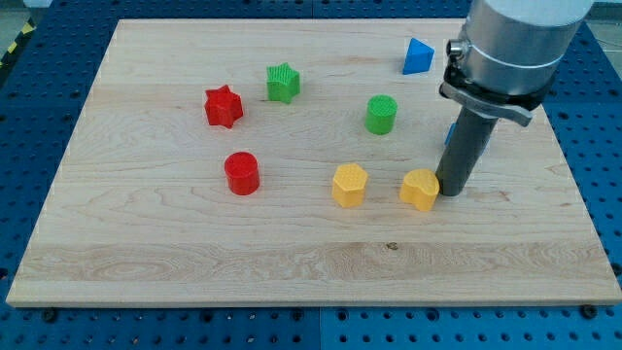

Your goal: Push the yellow heart towards the right side of the yellow hexagon

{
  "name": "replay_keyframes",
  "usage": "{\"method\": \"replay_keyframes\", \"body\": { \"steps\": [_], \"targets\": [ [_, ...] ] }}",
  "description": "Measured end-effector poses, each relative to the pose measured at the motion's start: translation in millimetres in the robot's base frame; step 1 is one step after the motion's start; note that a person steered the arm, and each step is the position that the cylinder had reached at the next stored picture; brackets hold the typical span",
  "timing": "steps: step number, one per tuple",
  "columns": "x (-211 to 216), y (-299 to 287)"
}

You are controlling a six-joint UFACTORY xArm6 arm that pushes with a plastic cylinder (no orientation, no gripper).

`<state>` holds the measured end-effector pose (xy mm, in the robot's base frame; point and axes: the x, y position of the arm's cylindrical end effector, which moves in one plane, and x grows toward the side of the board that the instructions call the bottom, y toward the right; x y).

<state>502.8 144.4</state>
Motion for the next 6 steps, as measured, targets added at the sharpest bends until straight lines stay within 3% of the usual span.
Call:
{"method": "replay_keyframes", "body": {
  "steps": [1, 2, 4, 5, 6],
  "targets": [
    [-2, 9],
    [26, 36],
    [19, -36],
    [33, -19],
    [107, -49]
  ]
}}
